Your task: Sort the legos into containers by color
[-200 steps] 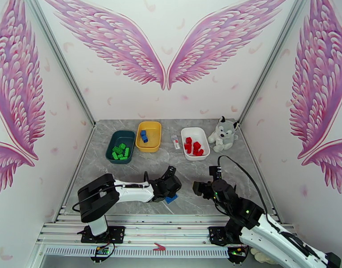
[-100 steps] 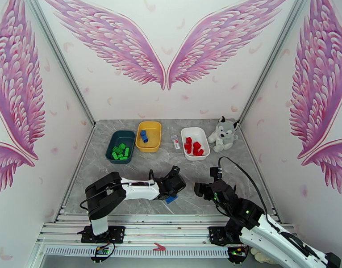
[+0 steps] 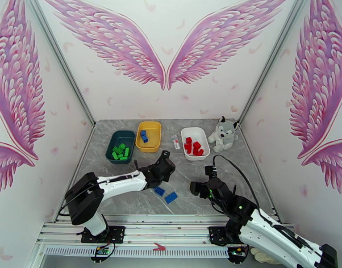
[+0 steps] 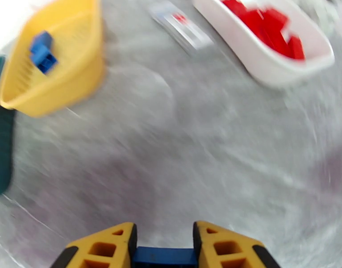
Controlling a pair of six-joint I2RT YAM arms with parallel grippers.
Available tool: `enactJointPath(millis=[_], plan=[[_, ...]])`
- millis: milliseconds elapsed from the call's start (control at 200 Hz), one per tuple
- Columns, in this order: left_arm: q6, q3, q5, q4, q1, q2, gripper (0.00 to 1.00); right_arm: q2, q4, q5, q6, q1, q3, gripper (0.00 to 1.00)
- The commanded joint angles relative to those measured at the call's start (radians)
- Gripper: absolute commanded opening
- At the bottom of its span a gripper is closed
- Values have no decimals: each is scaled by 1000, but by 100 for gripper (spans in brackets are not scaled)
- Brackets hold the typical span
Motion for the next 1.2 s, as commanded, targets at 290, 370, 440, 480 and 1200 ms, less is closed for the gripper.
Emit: enactJointPath(millis=[290,370,440,480,1200], plan=[[117,346,100,46,349,130,44,239,209,-62,-34,83,71,81],[119,432,129,14,381,189,59,285,225,-58,-41,105,93,81],[125,458,150,3,380,191,66,328,235,-55,-51,123,110,82],[127,452,149,8,368,171,68,355,238,-51,-56,133,121,82],[-136,-406,202,110,294,-643,84,876,128,160,-215,438,472,91]])
